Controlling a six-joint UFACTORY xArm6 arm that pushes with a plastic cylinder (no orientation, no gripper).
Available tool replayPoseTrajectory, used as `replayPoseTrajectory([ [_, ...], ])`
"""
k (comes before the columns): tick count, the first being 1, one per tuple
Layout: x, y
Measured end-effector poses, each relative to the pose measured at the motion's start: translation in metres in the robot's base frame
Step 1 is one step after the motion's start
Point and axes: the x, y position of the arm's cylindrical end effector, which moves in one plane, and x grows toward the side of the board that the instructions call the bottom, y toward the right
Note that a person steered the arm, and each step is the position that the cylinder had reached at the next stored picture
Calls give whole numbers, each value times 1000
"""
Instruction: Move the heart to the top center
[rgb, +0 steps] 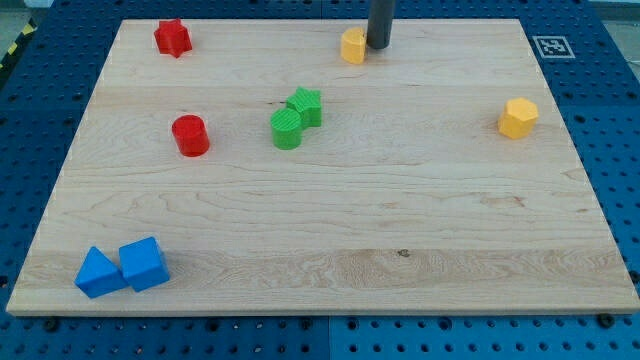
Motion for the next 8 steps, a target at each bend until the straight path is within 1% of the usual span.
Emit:
replayPoseTrajectory([
  [1, 0, 23],
  [2, 21, 23],
  [3, 31, 23],
  [4, 31, 20],
  [5, 13, -4],
  [6, 9, -13],
  [7, 17, -14],
  [8, 56, -14],
])
